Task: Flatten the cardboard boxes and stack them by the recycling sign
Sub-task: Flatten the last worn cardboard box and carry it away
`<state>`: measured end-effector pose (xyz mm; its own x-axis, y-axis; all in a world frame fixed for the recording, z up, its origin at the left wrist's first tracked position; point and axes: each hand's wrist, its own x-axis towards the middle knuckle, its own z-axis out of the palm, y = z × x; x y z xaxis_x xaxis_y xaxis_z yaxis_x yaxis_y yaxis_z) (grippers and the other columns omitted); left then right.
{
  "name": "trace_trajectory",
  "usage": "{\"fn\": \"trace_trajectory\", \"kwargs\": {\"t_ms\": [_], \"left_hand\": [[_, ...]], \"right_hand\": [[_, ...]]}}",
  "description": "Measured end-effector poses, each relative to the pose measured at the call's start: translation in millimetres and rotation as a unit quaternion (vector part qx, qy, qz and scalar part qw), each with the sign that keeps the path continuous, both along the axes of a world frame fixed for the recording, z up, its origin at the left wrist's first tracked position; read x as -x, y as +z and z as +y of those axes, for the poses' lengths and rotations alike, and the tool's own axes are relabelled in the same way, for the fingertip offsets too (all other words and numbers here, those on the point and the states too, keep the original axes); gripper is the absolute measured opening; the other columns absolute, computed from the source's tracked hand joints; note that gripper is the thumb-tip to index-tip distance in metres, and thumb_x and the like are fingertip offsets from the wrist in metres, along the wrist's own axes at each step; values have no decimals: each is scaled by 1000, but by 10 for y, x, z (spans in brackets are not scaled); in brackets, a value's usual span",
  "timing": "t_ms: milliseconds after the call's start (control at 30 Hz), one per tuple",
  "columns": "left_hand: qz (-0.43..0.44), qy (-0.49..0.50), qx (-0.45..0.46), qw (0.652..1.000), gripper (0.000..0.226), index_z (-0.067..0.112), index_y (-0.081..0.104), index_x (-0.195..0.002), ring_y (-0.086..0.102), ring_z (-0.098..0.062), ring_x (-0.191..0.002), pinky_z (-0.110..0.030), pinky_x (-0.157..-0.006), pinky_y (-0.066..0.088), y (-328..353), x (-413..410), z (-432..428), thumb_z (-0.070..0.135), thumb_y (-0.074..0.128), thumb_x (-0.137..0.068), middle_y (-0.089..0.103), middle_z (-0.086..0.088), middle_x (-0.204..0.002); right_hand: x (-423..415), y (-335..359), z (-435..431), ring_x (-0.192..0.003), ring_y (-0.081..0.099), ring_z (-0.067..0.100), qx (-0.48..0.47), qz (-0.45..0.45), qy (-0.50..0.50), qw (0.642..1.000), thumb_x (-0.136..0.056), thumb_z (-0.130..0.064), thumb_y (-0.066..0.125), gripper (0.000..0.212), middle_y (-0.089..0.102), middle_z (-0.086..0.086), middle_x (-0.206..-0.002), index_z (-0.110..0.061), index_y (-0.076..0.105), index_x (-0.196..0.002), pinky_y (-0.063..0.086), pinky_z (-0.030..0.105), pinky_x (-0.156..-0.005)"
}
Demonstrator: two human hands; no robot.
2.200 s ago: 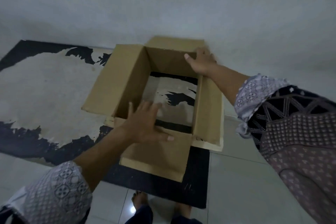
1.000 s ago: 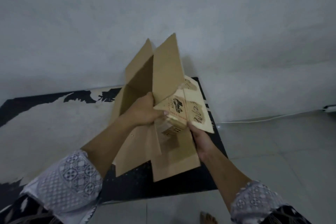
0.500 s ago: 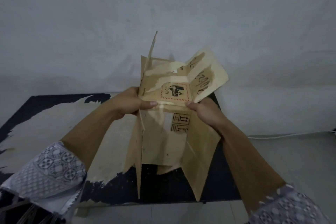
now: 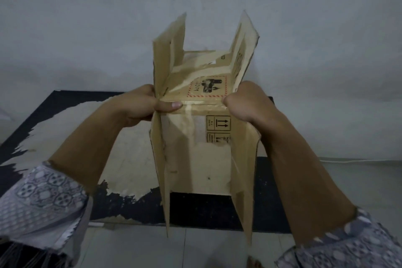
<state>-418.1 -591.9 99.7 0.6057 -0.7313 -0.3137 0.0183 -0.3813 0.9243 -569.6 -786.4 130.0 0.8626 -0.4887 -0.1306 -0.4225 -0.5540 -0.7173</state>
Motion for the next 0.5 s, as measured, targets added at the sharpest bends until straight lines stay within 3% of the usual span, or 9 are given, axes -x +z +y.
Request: {"fn": "trace_trajectory", "kwargs": {"t_ms": [100, 200, 300, 400, 500], "left_hand": [[2, 28, -6, 1000, 54, 15, 64, -123, 66, -21, -112, -45, -103, 47, -137, 19, -4, 19, 82, -72, 71, -2, -118], [16, 44, -39, 998, 49, 13, 64, -122, 68, -25, -107, -48, -98, 51, -399, 23, 11, 17, 80, -76, 72, -4, -114], [17, 69, -42, 997, 47, 15, 64, -122, 70, -25, -102, -44, -88, 57, -617, 25, -58, 20, 80, -78, 74, -2, -110], [39, 100, -8, 994, 44, 17, 63, -123, 69, -24, -105, -49, -92, 54, -818, 43, -218, 22, 77, -82, 73, 1, -112], [60, 121, 15, 991, 30, 20, 66, -116, 67, -24, -107, -50, -97, 50, -1017, 50, -367, 24, 72, -87, 73, 0, -112]], "right_hand": [[-51, -102, 13, -81, 62, 15, -13, 29, 6, 999, -96, -19, 52, 10, 60, -6, -84, -20, 61, -101, 57, 35, -77], [-65, -400, 34, -82, 61, 11, -109, 42, 1, 993, -95, -19, 55, 10, 62, -9, -88, -23, 63, -98, 49, 26, -61], [-86, -717, -36, -87, 57, 10, -170, 66, -6, 983, -96, -14, 55, 24, 63, -4, -105, -18, 62, -118, 38, 20, -53], [-117, -1000, -206, -93, 57, 11, -190, 82, -18, 978, -95, -14, 57, 32, 64, 1, -122, -15, 59, -127, 38, 19, -55], [-71, -1157, -354, -89, 66, 15, -285, 69, -85, 952, -92, -13, 63, 34, 68, 1, -111, -11, 59, -125, 54, 30, -67]]}}
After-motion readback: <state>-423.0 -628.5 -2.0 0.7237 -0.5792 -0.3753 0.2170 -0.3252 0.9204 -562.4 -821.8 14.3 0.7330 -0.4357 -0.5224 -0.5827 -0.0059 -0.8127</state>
